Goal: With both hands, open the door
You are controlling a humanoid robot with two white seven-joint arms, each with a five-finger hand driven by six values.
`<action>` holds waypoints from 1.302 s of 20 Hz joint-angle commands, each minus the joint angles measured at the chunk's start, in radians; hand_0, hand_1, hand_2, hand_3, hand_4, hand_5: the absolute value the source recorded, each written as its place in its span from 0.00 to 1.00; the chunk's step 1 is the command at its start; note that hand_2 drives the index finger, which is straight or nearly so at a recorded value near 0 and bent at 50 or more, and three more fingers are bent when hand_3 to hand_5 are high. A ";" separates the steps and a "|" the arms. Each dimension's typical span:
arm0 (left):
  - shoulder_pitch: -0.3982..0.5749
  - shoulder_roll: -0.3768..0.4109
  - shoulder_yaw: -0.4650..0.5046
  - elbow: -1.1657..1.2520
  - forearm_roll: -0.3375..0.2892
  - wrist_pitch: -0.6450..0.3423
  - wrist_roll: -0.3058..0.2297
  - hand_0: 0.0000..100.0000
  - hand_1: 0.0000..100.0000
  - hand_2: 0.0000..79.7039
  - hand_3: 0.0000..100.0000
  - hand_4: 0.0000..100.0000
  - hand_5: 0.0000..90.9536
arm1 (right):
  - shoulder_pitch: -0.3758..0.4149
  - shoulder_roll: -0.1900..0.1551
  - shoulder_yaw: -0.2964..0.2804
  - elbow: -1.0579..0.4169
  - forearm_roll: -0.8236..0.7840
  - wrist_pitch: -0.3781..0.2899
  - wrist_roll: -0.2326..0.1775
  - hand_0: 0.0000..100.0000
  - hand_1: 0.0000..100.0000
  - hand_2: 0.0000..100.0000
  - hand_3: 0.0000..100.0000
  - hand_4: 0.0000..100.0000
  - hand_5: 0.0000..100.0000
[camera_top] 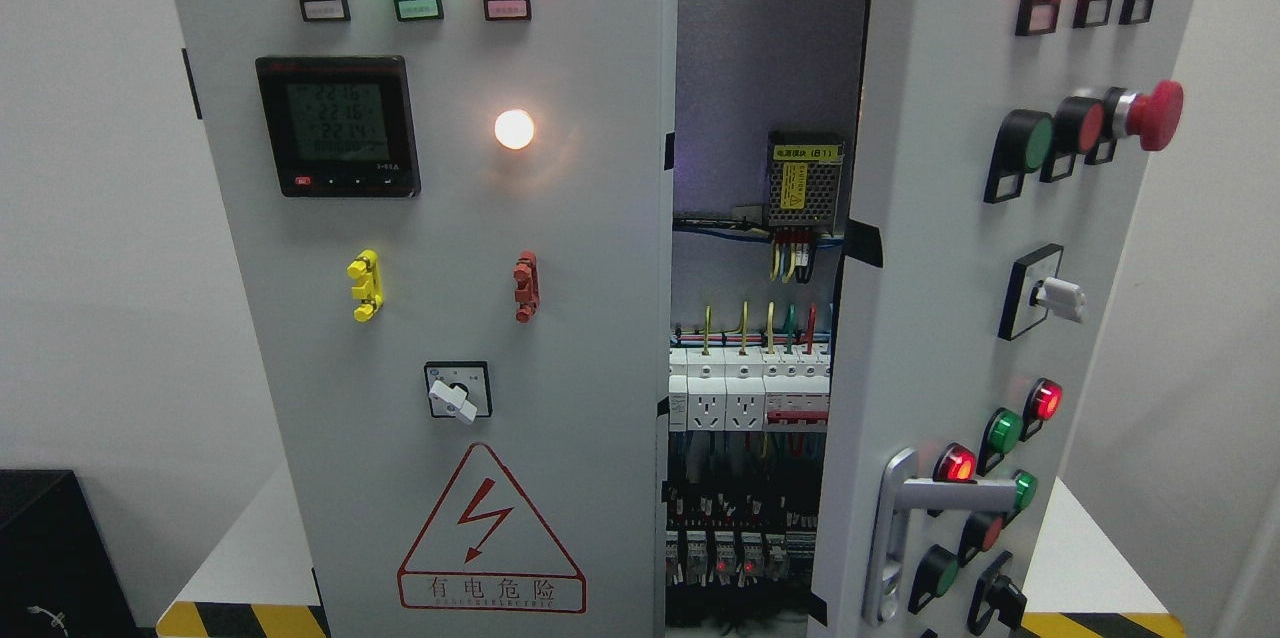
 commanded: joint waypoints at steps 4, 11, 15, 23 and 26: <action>-0.023 0.010 -0.006 -0.029 -0.005 0.005 0.001 0.00 0.00 0.00 0.00 0.00 0.00 | 0.000 0.004 0.063 -0.009 -0.014 0.001 -0.047 0.00 0.00 0.00 0.00 0.00 0.00; -0.022 0.010 -0.040 -0.023 0.005 0.005 -0.001 0.00 0.00 0.00 0.00 0.00 0.00 | 0.000 0.004 0.063 -0.047 -0.018 -0.004 -0.046 0.00 0.00 0.00 0.00 0.00 0.00; 0.004 0.098 0.073 -0.149 0.065 0.003 -0.043 0.00 0.00 0.00 0.00 0.00 0.00 | 0.002 0.004 0.059 -0.063 -0.018 -0.007 -0.046 0.00 0.00 0.00 0.00 0.00 0.00; 0.096 0.860 0.329 -0.800 0.819 0.008 -0.401 0.00 0.00 0.00 0.00 0.00 0.00 | 0.002 0.004 0.064 -0.084 -0.021 -0.005 -0.046 0.00 0.00 0.00 0.00 0.00 0.00; 0.096 1.141 0.355 -0.881 1.072 0.008 -0.464 0.00 0.00 0.00 0.00 0.00 0.00 | 0.003 0.004 0.064 -0.080 -0.025 -0.005 -0.046 0.00 0.00 0.00 0.00 0.00 0.00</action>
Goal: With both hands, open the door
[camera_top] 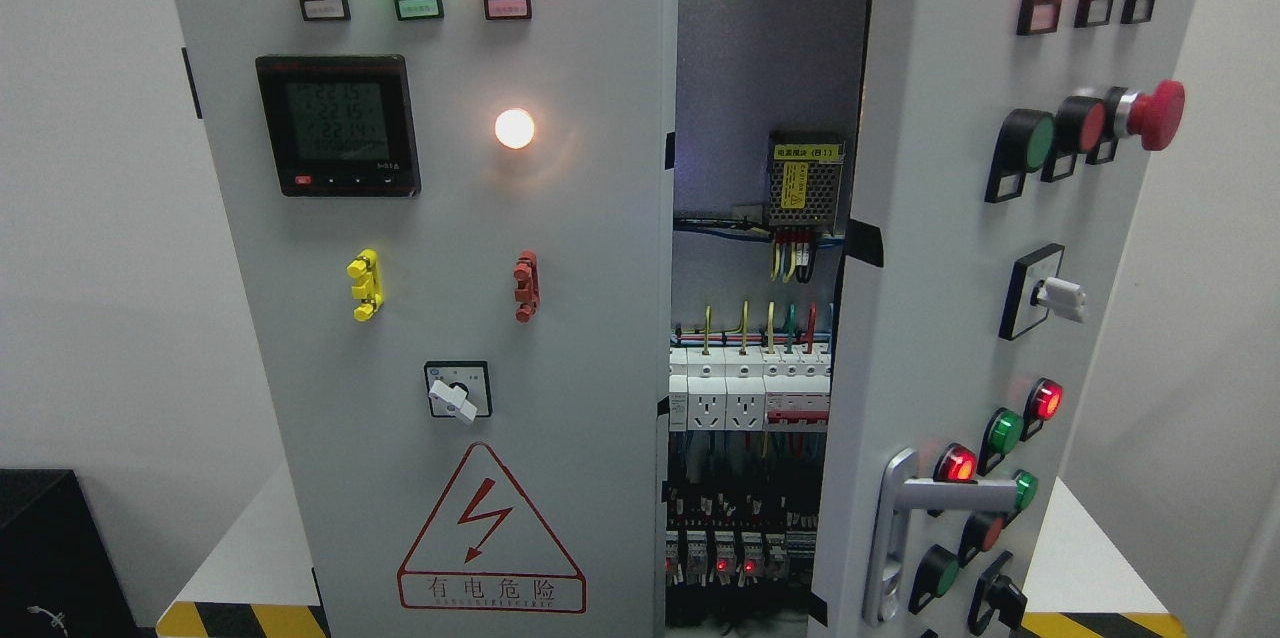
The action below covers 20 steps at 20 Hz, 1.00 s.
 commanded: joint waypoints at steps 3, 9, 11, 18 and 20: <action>0.025 0.814 0.306 -0.514 0.547 -0.001 -0.171 0.00 0.00 0.00 0.00 0.00 0.00 | 0.001 0.000 0.007 -0.018 -0.026 0.000 0.000 0.00 0.00 0.00 0.00 0.00 0.00; 0.022 0.948 0.366 -0.603 0.686 0.078 -0.329 0.00 0.00 0.00 0.00 0.00 0.00 | 0.001 0.002 0.007 -0.017 -0.028 -0.001 0.000 0.00 0.00 0.00 0.00 0.00 0.00; 0.013 1.003 0.366 -0.605 0.773 0.166 -0.384 0.00 0.00 0.00 0.00 0.00 0.00 | 0.001 0.002 0.007 -0.017 -0.028 -0.001 0.000 0.00 0.00 0.00 0.00 0.00 0.00; -0.110 1.008 0.345 -0.704 0.768 0.290 -0.581 0.00 0.00 0.00 0.00 0.00 0.00 | 0.001 0.002 0.007 -0.017 -0.028 -0.001 0.000 0.00 0.00 0.00 0.00 0.00 0.00; -0.177 1.008 0.249 -0.793 0.768 0.289 -0.581 0.00 0.00 0.00 0.00 0.00 0.00 | 0.001 0.002 0.007 -0.017 -0.028 -0.001 0.000 0.00 0.00 0.00 0.00 0.00 0.00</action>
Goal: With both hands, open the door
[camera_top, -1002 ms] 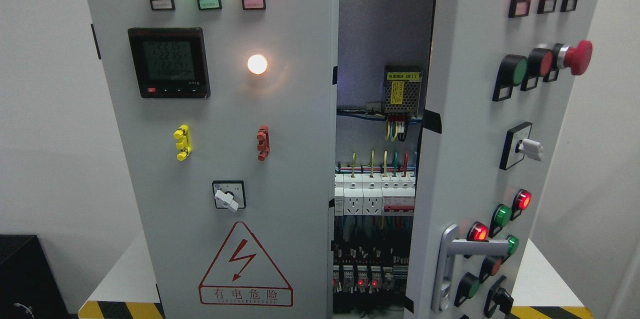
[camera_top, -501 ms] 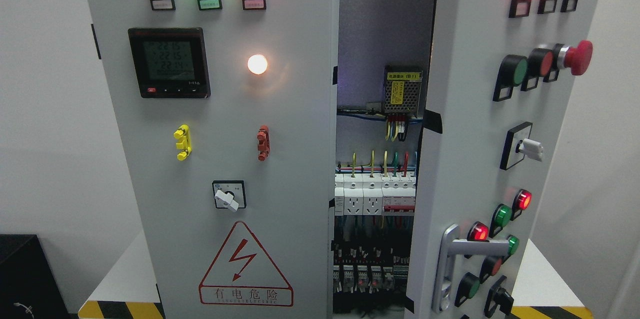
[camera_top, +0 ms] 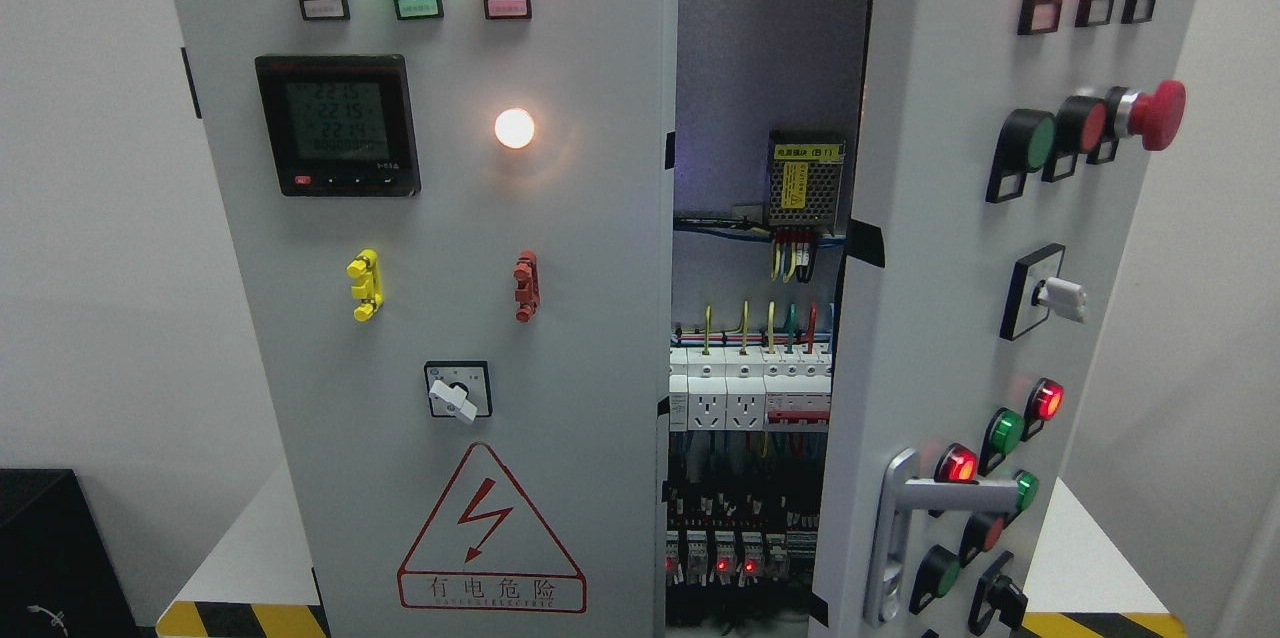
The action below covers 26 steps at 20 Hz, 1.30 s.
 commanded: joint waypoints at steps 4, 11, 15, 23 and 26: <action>-0.393 0.202 -0.416 -0.469 0.039 0.011 -0.021 0.00 0.00 0.00 0.00 0.00 0.00 | 0.000 0.000 0.001 -0.009 -0.028 -0.001 0.000 0.00 0.00 0.00 0.00 0.00 0.00; -1.004 0.113 -1.196 -0.688 0.041 0.006 -0.006 0.00 0.00 0.00 0.00 0.00 0.00 | 0.005 0.000 0.001 -0.009 -0.028 -0.001 0.000 0.00 0.00 0.00 0.00 0.00 0.00; -1.159 -0.034 -1.368 -0.723 0.041 0.005 0.117 0.00 0.00 0.00 0.00 0.00 0.00 | 0.006 0.000 0.001 -0.009 -0.028 -0.001 0.000 0.00 0.00 0.00 0.00 0.00 0.00; -1.342 -0.345 -1.588 -0.725 0.036 0.003 0.379 0.00 0.00 0.00 0.00 0.00 0.00 | 0.008 0.000 0.001 -0.009 -0.028 -0.001 0.000 0.00 0.00 0.00 0.00 0.00 0.00; -1.380 -0.425 -1.588 -0.725 0.038 0.003 0.424 0.00 0.00 0.00 0.00 0.00 0.00 | 0.006 0.000 0.001 -0.009 -0.028 -0.001 0.000 0.00 0.00 0.00 0.00 0.00 0.00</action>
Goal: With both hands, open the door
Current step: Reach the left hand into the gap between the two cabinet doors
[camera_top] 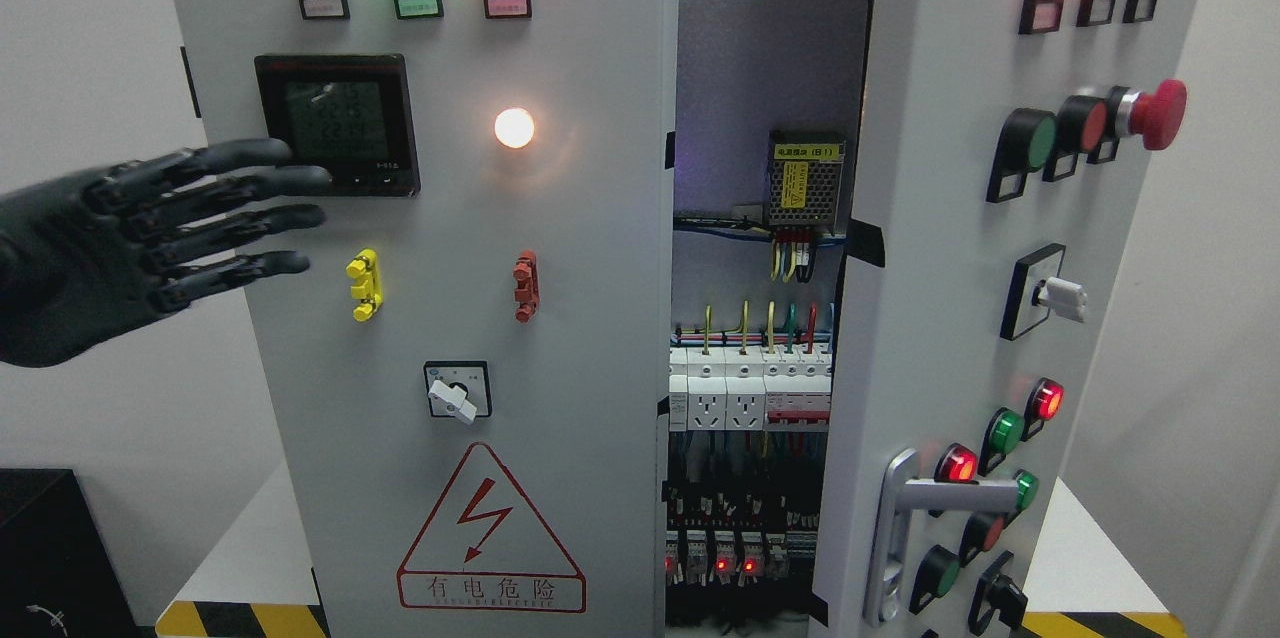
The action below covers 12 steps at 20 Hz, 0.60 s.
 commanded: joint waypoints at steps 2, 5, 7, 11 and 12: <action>-0.147 -0.355 -0.350 -0.093 -0.002 -0.001 0.056 0.00 0.00 0.00 0.00 0.00 0.00 | 0.001 0.000 0.000 -0.007 -0.028 -0.001 0.001 0.00 0.00 0.00 0.00 0.00 0.00; -0.170 -0.439 -0.347 -0.091 -0.004 -0.001 0.101 0.00 0.00 0.00 0.00 0.00 0.00 | -0.001 0.000 0.000 -0.007 -0.028 -0.001 0.001 0.00 0.00 0.00 0.00 0.00 0.00; -0.184 -0.499 -0.344 -0.090 -0.004 -0.001 0.165 0.00 0.00 0.00 0.00 0.00 0.00 | -0.001 0.000 0.000 -0.007 -0.028 -0.001 0.001 0.00 0.00 0.00 0.00 0.00 0.00; -0.197 -0.568 -0.343 -0.091 -0.002 0.004 0.187 0.00 0.00 0.00 0.00 0.00 0.00 | 0.001 0.000 0.000 -0.008 -0.028 -0.001 0.001 0.00 0.00 0.00 0.00 0.00 0.00; -0.200 -0.584 -0.343 -0.091 -0.002 0.005 0.187 0.00 0.00 0.00 0.00 0.00 0.00 | -0.001 0.000 0.000 -0.007 -0.028 -0.001 0.001 0.00 0.00 0.00 0.00 0.00 0.00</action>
